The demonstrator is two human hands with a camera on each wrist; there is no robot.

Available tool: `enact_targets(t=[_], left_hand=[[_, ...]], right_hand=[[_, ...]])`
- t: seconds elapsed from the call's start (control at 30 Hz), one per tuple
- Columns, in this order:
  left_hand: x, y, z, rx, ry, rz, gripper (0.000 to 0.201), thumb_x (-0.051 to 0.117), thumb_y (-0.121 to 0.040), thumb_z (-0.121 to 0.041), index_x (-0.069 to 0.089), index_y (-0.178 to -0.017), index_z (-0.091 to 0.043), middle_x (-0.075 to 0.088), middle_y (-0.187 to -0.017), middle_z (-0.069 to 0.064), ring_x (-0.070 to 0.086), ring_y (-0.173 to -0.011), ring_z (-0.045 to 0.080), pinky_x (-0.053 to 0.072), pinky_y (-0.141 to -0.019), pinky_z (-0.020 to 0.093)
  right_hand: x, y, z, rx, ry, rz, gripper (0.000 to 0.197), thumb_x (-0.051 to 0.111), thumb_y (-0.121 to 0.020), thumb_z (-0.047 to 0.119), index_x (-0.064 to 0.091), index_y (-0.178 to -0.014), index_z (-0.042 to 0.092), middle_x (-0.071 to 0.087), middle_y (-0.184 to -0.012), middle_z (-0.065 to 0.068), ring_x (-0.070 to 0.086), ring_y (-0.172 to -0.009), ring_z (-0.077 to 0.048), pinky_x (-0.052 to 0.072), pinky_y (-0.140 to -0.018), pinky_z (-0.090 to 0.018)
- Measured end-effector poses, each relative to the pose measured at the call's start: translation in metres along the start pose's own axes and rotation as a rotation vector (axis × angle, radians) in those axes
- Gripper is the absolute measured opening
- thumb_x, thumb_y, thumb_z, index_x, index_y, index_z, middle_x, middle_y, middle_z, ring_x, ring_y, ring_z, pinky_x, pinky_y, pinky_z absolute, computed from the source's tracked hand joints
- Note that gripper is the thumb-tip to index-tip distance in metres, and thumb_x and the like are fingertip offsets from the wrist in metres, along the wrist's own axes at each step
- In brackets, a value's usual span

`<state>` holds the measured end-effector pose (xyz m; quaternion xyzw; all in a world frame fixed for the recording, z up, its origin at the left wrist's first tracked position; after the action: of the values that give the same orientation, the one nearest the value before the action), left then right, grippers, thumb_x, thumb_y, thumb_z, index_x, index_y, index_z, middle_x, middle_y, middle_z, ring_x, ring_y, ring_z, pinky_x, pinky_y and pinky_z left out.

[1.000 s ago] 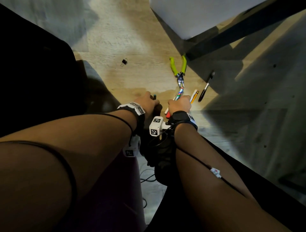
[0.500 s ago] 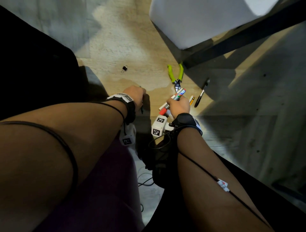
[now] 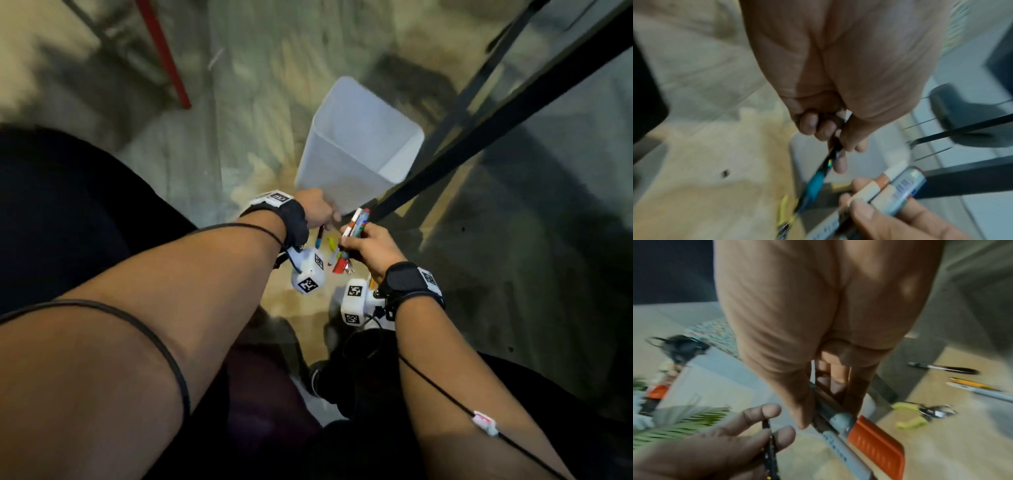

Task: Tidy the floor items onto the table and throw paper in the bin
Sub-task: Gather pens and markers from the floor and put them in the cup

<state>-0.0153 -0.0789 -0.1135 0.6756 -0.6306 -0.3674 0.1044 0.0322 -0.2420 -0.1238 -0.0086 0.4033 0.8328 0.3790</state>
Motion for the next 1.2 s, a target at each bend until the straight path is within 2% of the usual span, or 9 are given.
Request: enact_targets(t=[0.1,0.17,0.37,0.5,0.7,0.83,0.97,1.03,1.2], left_hand=[[-0.047,0.041,-0.044,0.089,0.003,-0.041,0.038,0.071,-0.084,0.000,0.054,-0.114,-0.015,0.053,-0.074,0.000,0.046,-0.064,0.020,0.036,-0.042,0.021],[-0.077,0.072,-0.069,0.132,0.036,-0.056,0.053,0.075,-0.082,-0.002,0.044,-0.124,-0.011,0.054,-0.072,0.003,0.043,-0.058,0.018,0.032,-0.045,0.026],[-0.146,0.183,-0.146,0.438,-0.070,0.012,0.005,0.065,-0.097,-0.013,0.071,-0.098,-0.012,0.080,-0.092,-0.002,0.066,-0.080,0.003,0.042,-0.066,0.016],[-0.169,0.261,-0.204,0.582,-0.235,-0.010,0.018,0.059,-0.103,-0.017,0.075,-0.108,-0.014,0.073,-0.078,-0.023,0.059,-0.064,-0.014,0.040,-0.059,0.003],[-0.200,0.334,-0.315,0.796,-0.285,-0.092,0.022,0.052,-0.106,-0.016,0.071,-0.116,-0.011,0.065,-0.068,-0.026,0.053,-0.060,-0.009,0.038,-0.059,0.007],[-0.230,0.331,-0.399,0.864,-0.318,-0.256,0.022,0.055,-0.105,-0.022,0.072,-0.105,-0.009,0.065,-0.064,-0.019,0.054,-0.058,-0.006,0.044,-0.062,0.013],[-0.252,0.313,-0.477,0.891,-0.315,-0.467,0.046,0.064,-0.091,-0.048,0.069,-0.090,-0.002,0.065,-0.073,0.018,0.055,-0.060,0.006,0.054,-0.064,0.032],[-0.260,0.301,-0.505,0.840,-0.314,-0.590,0.032,0.066,-0.097,-0.032,0.064,-0.077,-0.007,0.056,-0.060,0.005,0.051,-0.046,0.002,0.042,-0.044,0.016],[-0.259,0.234,-0.528,0.643,-0.467,-0.655,0.035,0.066,-0.094,-0.021,0.062,-0.060,-0.013,0.057,-0.058,0.002,0.057,-0.062,0.025,0.039,-0.051,0.026]], right_hand=[[-0.013,0.040,0.061,-0.075,-0.029,0.047,0.019,0.069,-0.093,-0.007,0.069,-0.109,0.003,0.073,-0.095,-0.006,0.070,-0.088,-0.021,0.061,-0.077,-0.027],[-0.024,0.073,0.103,-0.164,-0.011,0.070,0.019,0.069,-0.093,-0.008,0.069,-0.105,0.007,0.072,-0.091,0.000,0.070,-0.085,-0.014,0.057,-0.077,-0.024],[-0.057,0.193,0.203,-0.427,0.123,0.152,0.023,0.070,-0.099,0.008,0.069,-0.118,-0.003,0.075,-0.103,-0.006,0.073,-0.077,-0.002,0.054,-0.063,-0.012],[-0.074,0.264,0.250,-0.621,0.109,0.135,0.025,0.074,-0.097,0.017,0.069,-0.115,0.001,0.075,-0.116,-0.020,0.075,-0.107,-0.030,0.061,-0.095,-0.043],[-0.122,0.337,0.324,-0.882,0.052,0.005,0.029,0.072,-0.097,0.012,0.066,-0.123,0.000,0.073,-0.118,-0.016,0.072,-0.113,-0.029,0.057,-0.104,-0.047],[-0.163,0.359,0.358,-0.961,-0.012,-0.196,0.016,0.068,-0.100,0.007,0.068,-0.115,0.001,0.074,-0.107,-0.014,0.074,-0.104,-0.032,0.057,-0.100,-0.056],[-0.194,0.372,0.371,-1.026,-0.050,-0.309,0.009,0.068,-0.100,0.008,0.071,-0.107,0.004,0.074,-0.097,-0.011,0.070,-0.091,-0.022,0.055,-0.099,-0.055],[-0.202,0.374,0.368,-1.042,-0.076,-0.320,0.005,0.069,-0.099,0.009,0.071,-0.102,0.006,0.070,-0.090,-0.002,0.066,-0.087,-0.017,0.055,-0.097,-0.055],[-0.216,0.367,0.347,-1.005,-0.092,-0.319,0.004,0.072,-0.097,0.016,0.073,-0.100,0.013,0.074,-0.091,-0.001,0.070,-0.086,-0.014,0.058,-0.095,-0.053]])
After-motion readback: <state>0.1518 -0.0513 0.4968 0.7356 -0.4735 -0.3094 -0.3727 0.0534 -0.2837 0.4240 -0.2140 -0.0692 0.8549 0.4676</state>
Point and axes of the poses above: each hand's wrist, its own y-axis away from the middle knuckle, its own x-axis out of the palm, z = x × y, the point moved 5 cm from there along -y, towards the middle knuckle
